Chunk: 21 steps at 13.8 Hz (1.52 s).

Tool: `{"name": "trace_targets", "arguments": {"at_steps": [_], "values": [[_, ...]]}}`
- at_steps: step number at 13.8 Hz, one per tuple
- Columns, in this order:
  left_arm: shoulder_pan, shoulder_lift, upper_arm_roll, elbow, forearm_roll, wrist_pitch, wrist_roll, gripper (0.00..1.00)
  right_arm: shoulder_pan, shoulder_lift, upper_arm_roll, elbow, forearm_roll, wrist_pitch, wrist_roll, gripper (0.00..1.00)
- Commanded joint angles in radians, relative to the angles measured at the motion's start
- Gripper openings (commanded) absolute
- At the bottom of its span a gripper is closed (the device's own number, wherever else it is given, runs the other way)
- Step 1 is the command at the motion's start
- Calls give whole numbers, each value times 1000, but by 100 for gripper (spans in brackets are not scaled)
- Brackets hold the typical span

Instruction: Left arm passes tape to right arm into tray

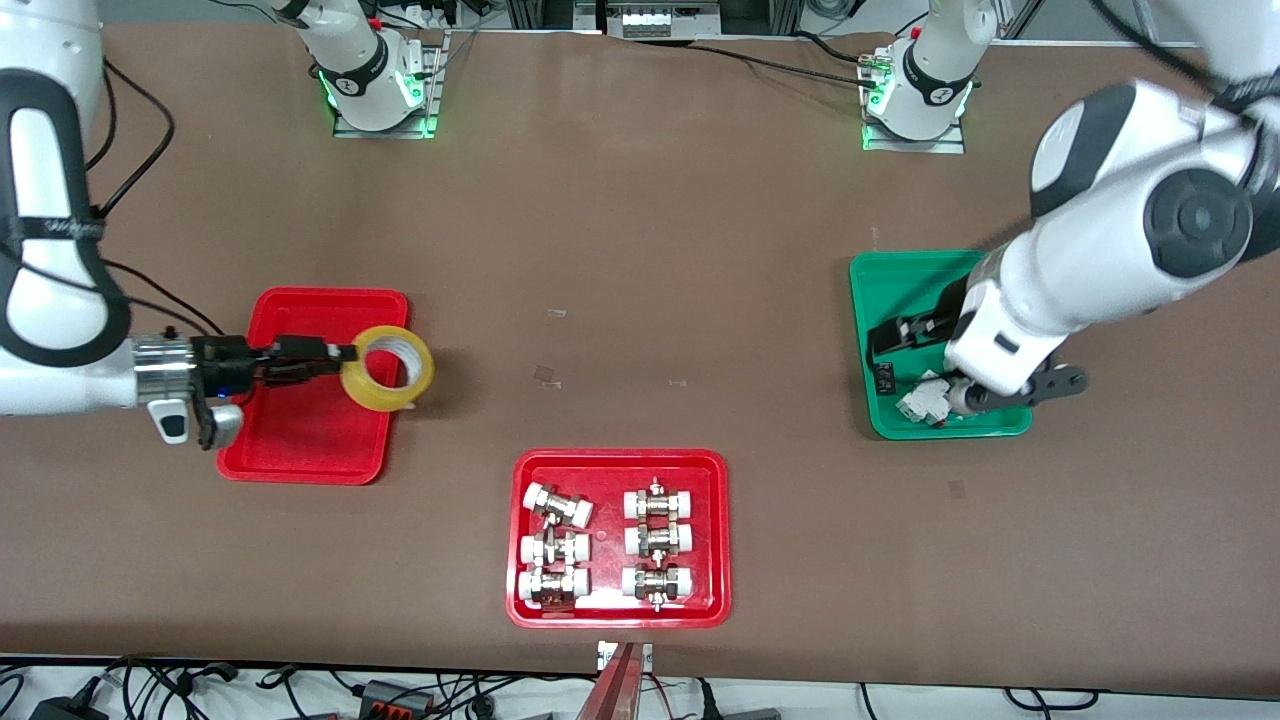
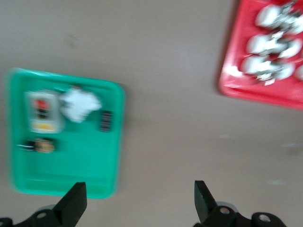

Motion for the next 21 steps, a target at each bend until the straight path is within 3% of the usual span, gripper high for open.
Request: {"name": "trace_targets", "arguments": {"at_steps": [1, 4, 8, 9, 10, 11, 13, 18, 21], "values": [[38, -87, 2, -29, 89, -58, 192, 100, -69, 43, 22, 6, -66, -40, -115, 0], [94, -135, -9, -84, 86, -41, 201, 100, -118, 105, 22, 1, -117, -37, -218, 0], [144, -287, -11, -313, 77, 77, 211, 100, -132, 140, 22, 1, -186, -11, -284, 1], [143, -294, -12, -313, 77, 68, 214, 100, -128, 140, 22, 1, -209, 6, -284, 12], [144, -302, -12, -319, 75, 59, 221, 100, -123, 140, 22, 1, -232, 24, -284, 31], [146, -328, -12, -360, 58, 63, 247, 100, -118, 140, 22, 1, -258, 47, -284, 62], [178, -370, -9, -428, 17, 118, 255, 100, -99, 134, 22, 1, -309, 93, -284, 100], [187, -379, -12, -421, 24, 119, 257, 100, -37, 50, 20, 6, -454, 174, -262, 100], [187, -373, -11, -405, -15, 163, 252, 100, 32, -92, 20, 1, -595, 178, -45, 100]]}}
